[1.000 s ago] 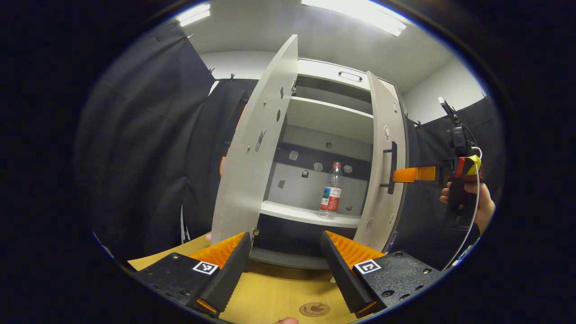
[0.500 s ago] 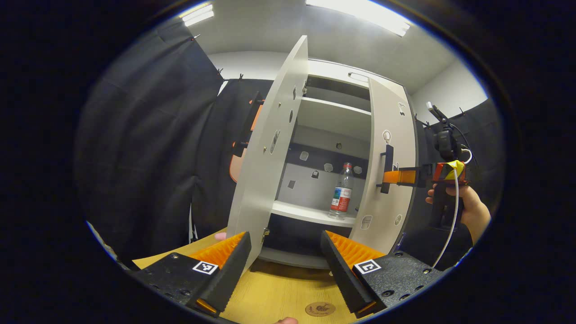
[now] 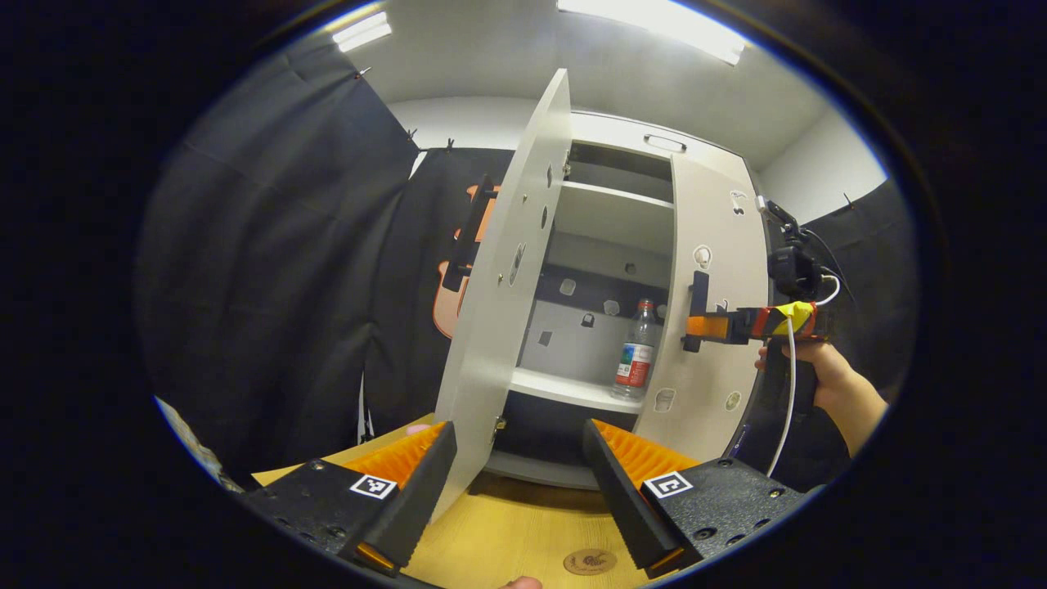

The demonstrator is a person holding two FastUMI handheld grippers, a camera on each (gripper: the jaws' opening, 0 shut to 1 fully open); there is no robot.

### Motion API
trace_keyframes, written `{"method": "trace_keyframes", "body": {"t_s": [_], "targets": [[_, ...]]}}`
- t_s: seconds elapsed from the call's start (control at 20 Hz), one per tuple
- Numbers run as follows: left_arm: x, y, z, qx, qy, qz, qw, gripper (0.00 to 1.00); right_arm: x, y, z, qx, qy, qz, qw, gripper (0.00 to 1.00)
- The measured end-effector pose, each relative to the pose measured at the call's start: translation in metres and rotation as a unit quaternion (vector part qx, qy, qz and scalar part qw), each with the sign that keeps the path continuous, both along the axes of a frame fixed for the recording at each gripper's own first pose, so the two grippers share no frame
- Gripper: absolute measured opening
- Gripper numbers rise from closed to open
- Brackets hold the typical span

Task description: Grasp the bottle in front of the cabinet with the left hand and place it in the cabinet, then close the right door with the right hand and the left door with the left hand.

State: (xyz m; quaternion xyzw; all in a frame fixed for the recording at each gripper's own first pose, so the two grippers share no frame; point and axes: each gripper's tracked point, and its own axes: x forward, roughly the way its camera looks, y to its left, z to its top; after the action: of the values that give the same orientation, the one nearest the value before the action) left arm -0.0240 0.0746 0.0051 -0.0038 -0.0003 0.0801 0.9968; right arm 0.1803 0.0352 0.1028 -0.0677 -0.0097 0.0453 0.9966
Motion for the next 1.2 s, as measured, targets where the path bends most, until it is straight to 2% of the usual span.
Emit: {"method": "trace_keyframes", "body": {"t_s": [0.2, 0.35, 0.5, 0.85, 0.95, 1.0, 1.05, 1.2], "targets": [[-0.005, 0.001, 0.008, 0.000, -0.007, 0.009, 1.000, 0.95, -0.001, -0.003, 0.001, -0.002, 0.002, -0.012, 1.000, 0.96], [-0.013, 0.006, 0.020, 0.016, -0.014, 0.017, 1.000, 0.95, -0.018, -0.008, 0.009, -0.005, -0.008, -0.015, 1.000, 0.96], [-0.022, 0.015, 0.029, 0.011, -0.018, 0.034, 0.999, 0.94, -0.049, -0.021, 0.011, -0.011, -0.011, -0.023, 1.000, 0.96], [-0.026, 0.063, 0.071, 0.043, -0.043, 0.098, 0.993, 0.94, -0.125, -0.053, 0.008, 0.037, -0.033, -0.029, 0.998, 0.96], [-0.021, 0.079, 0.078, 0.062, -0.039, 0.120, 0.990, 0.98, -0.140, -0.070, 0.001, 0.041, -0.032, -0.044, 0.998, 0.96], [-0.016, 0.088, 0.080, 0.069, -0.033, 0.132, 0.988, 0.94, -0.147, -0.079, -0.003, 0.040, -0.027, -0.053, 0.997, 0.96], [-0.012, 0.097, 0.084, 0.075, -0.026, 0.143, 0.986, 0.97, -0.153, -0.086, -0.008, 0.040, -0.024, -0.060, 0.997, 0.96], [0.013, 0.109, 0.106, 0.080, -0.036, 0.149, 0.985, 0.95, -0.173, -0.094, -0.021, 0.056, -0.020, -0.046, 0.997, 0.96]]}}
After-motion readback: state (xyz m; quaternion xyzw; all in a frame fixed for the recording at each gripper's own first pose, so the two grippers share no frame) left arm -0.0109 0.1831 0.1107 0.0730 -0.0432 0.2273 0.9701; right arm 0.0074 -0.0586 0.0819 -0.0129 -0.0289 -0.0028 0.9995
